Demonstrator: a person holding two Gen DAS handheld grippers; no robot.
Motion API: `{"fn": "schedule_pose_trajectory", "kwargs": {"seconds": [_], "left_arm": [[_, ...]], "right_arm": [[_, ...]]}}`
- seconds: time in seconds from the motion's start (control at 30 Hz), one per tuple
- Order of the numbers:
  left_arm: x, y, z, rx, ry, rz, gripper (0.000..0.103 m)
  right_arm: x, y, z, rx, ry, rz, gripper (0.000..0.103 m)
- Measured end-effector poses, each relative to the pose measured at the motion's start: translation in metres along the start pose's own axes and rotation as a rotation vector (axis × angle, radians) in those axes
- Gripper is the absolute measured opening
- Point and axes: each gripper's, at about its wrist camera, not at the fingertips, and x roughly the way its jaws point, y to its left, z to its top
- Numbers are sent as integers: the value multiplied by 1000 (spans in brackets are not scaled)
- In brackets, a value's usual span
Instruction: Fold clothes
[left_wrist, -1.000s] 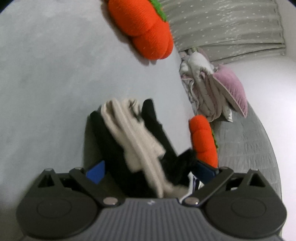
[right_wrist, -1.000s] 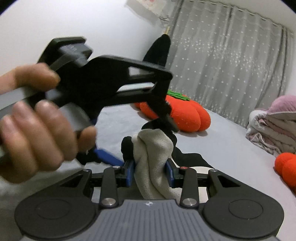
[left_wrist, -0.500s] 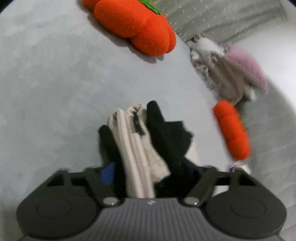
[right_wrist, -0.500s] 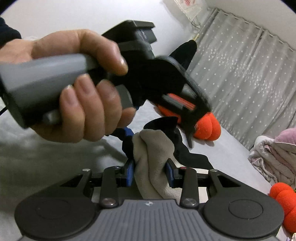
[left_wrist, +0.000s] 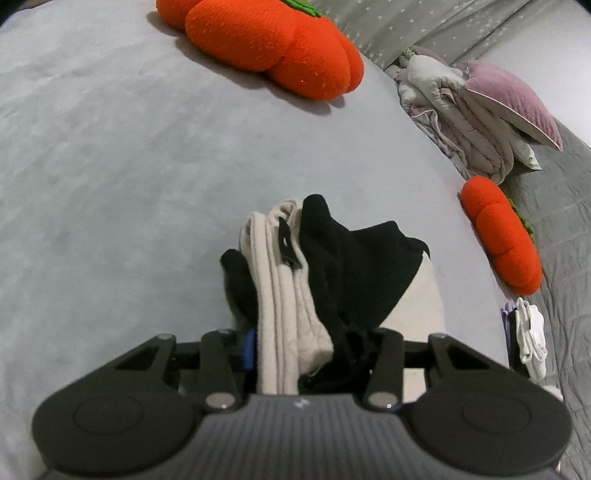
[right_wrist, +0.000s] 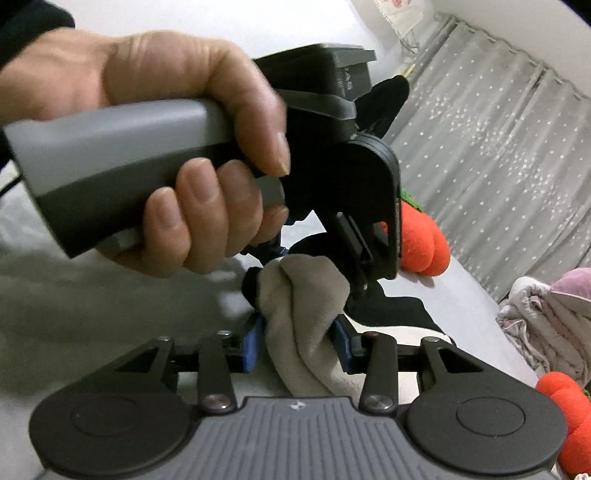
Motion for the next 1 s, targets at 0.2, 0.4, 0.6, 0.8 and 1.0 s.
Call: {"fn": "schedule_pose_trajectory", "kwargs": {"seconds": [0.2,0.4,0.6,0.8,1.0], "left_arm": [[0,-1,1,10,8,14,41],[0,1,-1,-3,11,8,41],[0,6,-1,-24,17,-3,41],[1,5,0,-19,19,-1,41],[2,3,-1,-4,16,10,42]], "right_arm": [[-28,-63,-13,325,44,139,41],[-38,-171,-78,1011,55,158,49],[-14,-196,-145,1457,101,337,49],[5,-193,-163,1564,94,444,53],[21,-194,-162,1591,79,463,53]]}}
